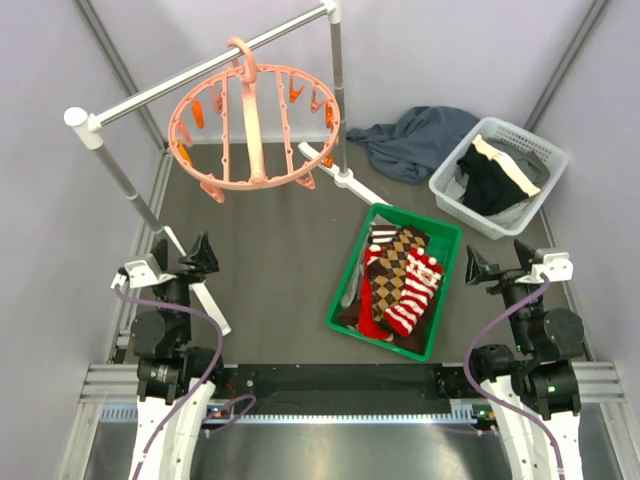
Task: Clip the socks to the hanger
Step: Open the clamp at the hanger.
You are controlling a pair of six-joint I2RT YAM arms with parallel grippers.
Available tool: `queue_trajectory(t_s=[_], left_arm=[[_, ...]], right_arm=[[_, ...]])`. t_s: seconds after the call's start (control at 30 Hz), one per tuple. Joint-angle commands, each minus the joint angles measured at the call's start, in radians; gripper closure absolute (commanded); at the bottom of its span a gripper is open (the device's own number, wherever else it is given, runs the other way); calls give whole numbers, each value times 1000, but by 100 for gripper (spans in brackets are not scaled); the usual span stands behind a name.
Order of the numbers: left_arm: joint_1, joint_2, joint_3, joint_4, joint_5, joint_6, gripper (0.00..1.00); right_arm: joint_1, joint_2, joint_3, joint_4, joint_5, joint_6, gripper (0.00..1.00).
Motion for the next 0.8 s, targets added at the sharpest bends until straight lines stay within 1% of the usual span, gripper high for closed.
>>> queue_trajectory(t_s=[0.0,0.23,0.27,0.3,0.37,0.4,0.5,0.57,0.6,0.73,0.77], left_arm=[[-2,16,41,36,83,-5,1],[-2,94,96,11,178,-94,1],[-5,103,104,8,225,-96,1],[-5,112,109,8,235,-102,1],[-9,146,124,8,337,-136,1],[-11,163,130,8,365,-157,1],[-14,240,161,8,477,-194,2],[-15,309,189,10,520,-214,2],[-17,333,196,16,561,-234,2],[-49,470,230,65,599,-262,2],[-95,491,238,71,582,-257,2]], right_arm=[[9,2,21,50,-18,-13,1],[10,-7,17,56,-16,-8,1],[10,-12,17,54,-16,-7,1],[9,-15,14,56,-16,-4,1],[9,-23,12,61,-18,-1,1],[10,-21,9,61,-18,1,1],[10,-23,2,71,-18,2,1],[10,-21,2,74,-18,5,1],[12,-55,-3,77,-39,5,1],[15,-62,-6,81,-33,10,1],[15,-64,-6,81,-33,10,1]])
